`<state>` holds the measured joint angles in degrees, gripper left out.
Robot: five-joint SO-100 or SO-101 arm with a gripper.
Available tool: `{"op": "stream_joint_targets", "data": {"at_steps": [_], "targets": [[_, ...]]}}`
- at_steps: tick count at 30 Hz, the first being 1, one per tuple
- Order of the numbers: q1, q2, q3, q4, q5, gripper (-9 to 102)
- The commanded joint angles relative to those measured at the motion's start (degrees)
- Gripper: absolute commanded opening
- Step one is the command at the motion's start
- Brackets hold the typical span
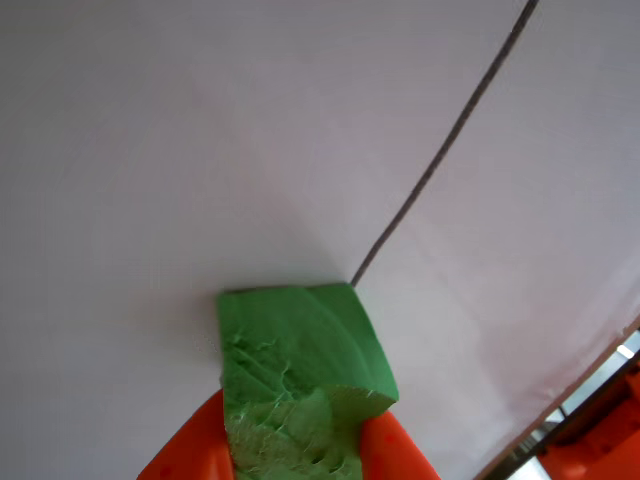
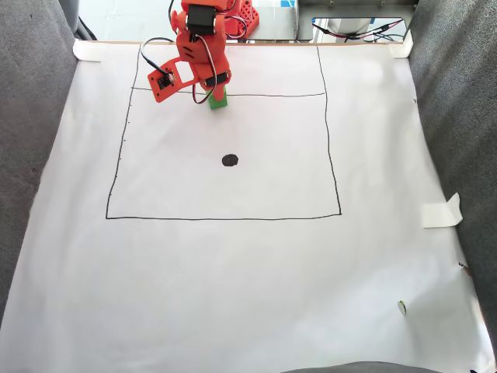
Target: Grasp the colored block, Place it on the black dot, and then return the arm to the default position.
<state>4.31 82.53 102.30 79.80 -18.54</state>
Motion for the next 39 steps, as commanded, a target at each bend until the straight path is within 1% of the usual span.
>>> {"op": "stream_joint_targets", "data": {"at_steps": [1,4,8,16,25,32,34,39], "targets": [[0.18,2.11,-0.18,-0.35,0.7,0],[-0.44,3.34,-1.32,0.26,1.93,0],[-2.11,4.39,-5.62,4.22,5.01,0],[-4.48,-0.09,-25.4,12.92,19.6,0],[-5.19,-13.62,-50.89,19.16,30.32,0],[-5.01,-23.47,-64.16,20.13,37.44,0],[-5.36,-27.33,-68.99,21.36,39.02,0],[-5.71,-35.16,-77.26,21.45,42.45,0]]}}
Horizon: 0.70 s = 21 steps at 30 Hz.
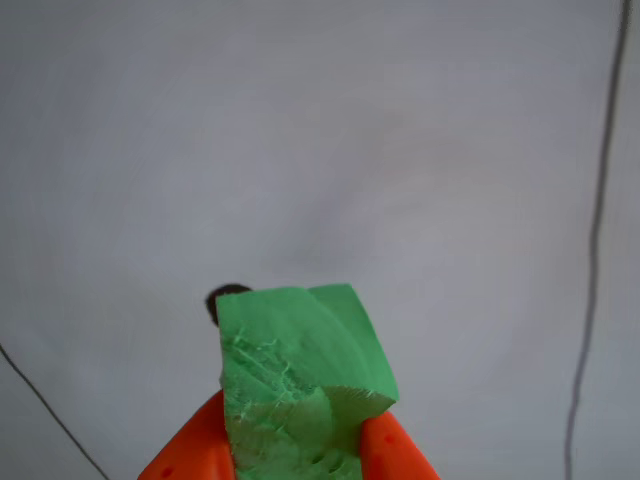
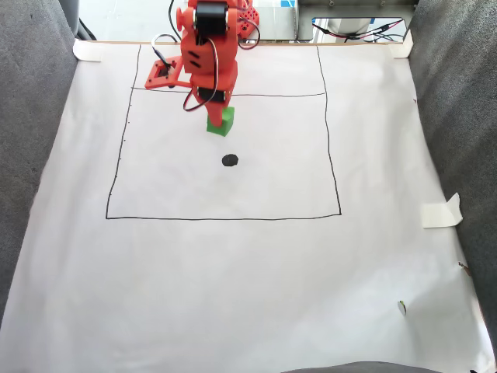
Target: Grasp the colored block, Place it on the black dot, and then return the arm to the default position.
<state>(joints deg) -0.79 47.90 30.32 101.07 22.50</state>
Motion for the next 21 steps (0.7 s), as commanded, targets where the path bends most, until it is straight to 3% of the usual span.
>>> {"op": "stream_joint_targets", "data": {"at_steps": [1,9,21], "targets": [[-0.62,-1.76,-6.77,0.09,2.11,0],[-1.41,-9.84,-17.58,1.67,5.8,0],[-3.25,-13.1,-19.16,0.18,8.09,0]]}}
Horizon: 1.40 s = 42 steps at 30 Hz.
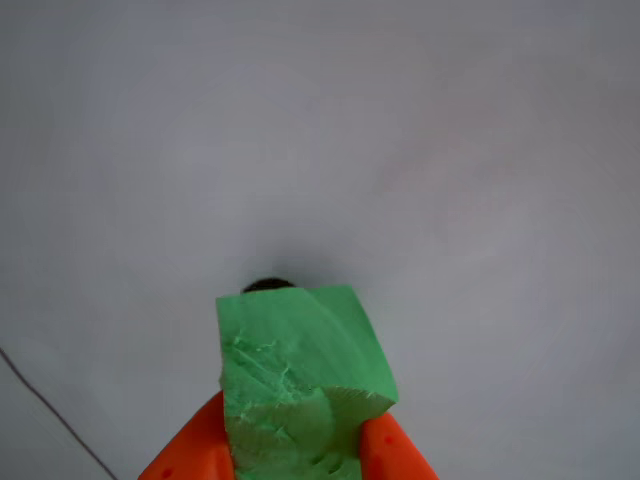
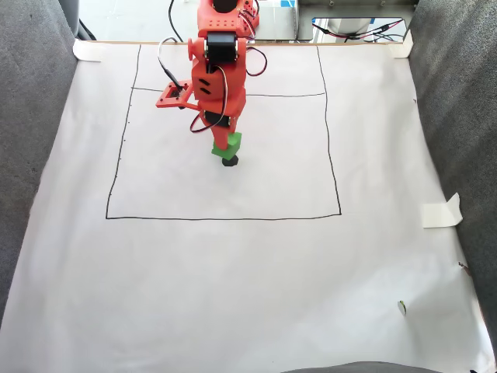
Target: Grasp the colored block, Place it on the black dot, and then return the arm to the default position.
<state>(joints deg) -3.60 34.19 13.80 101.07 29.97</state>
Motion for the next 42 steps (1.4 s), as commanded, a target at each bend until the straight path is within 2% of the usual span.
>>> {"op": "stream_joint_targets", "data": {"at_steps": [1,25,42], "targets": [[-0.53,0.35,-2.72,0.18,0.79,0],[0.88,-2.72,-5.89,-1.14,2.46,0],[-0.26,-4.13,-8.09,2.55,-0.18,0]]}}
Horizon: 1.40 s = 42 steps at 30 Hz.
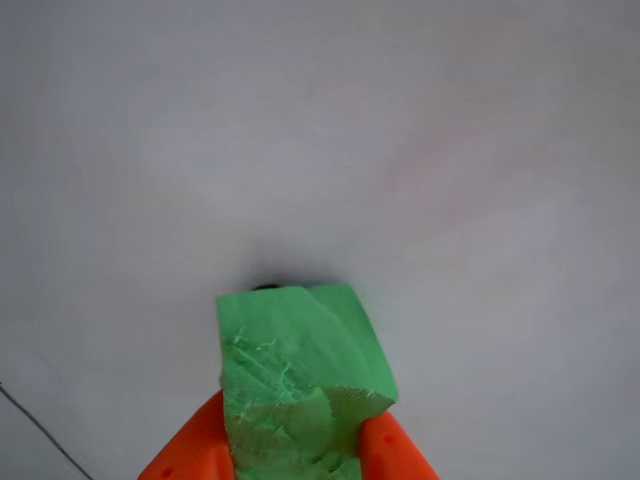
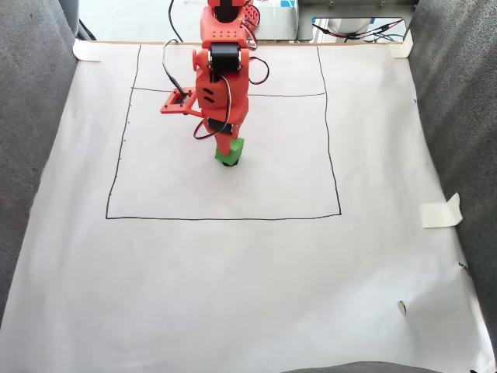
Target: Grasp the colored block, Place it on the black dot, and then return the arm to the default position.
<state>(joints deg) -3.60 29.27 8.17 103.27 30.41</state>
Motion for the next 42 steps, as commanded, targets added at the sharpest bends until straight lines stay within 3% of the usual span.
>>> {"op": "stream_joint_targets", "data": {"at_steps": [1,15,19,25,31,36,39,42], "targets": [[-0.26,0.7,-2.46,0.44,-0.7,0],[-0.09,0.09,-2.46,1.23,-2.11,1],[-0.26,0.18,-2.46,1.49,-2.55,13],[-0.35,0.26,-2.46,2.2,-3.43,17],[-0.35,0.88,-2.46,2.9,-4.04,29],[-0.44,2.37,-2.46,4.04,-4.39,41],[-0.62,4.75,-2.11,5.01,-4.66,55],[-1.32,8.35,-0.79,6.77,-5.54,56]]}}
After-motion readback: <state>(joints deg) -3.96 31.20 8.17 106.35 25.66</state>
